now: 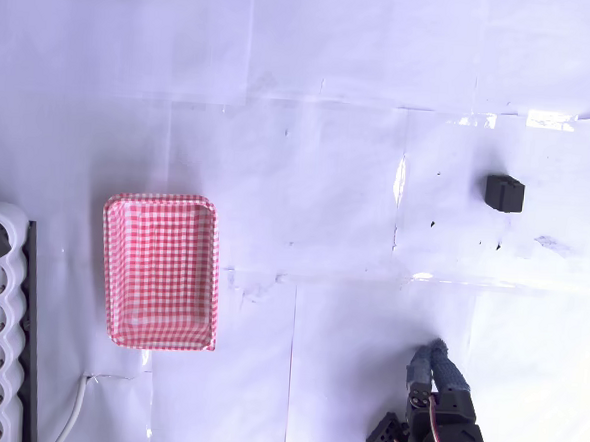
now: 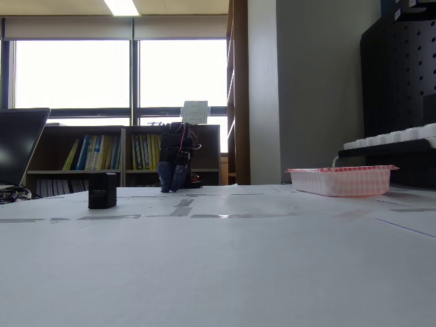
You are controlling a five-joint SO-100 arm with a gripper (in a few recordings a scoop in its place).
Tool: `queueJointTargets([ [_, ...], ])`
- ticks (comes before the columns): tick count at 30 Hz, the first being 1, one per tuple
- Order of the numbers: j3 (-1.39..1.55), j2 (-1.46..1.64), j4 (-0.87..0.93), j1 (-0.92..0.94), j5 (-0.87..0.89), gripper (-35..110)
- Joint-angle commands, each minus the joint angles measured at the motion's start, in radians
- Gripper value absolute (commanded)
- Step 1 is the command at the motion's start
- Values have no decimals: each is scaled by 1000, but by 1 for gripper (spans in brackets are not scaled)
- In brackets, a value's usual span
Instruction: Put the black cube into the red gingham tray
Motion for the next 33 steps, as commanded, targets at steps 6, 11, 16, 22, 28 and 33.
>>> queueJointTargets([
  [6, 9, -14, 58, -9, 26, 0],
  [11, 9, -14, 58, -9, 26, 0],
  [16, 9, -14, 58, -9, 26, 0],
  [22, 9, -14, 58, -9, 26, 0],
  [28, 9, -26, 57, -2, 5, 3],
  [33, 9, -12, -15, 26, 187, 3],
])
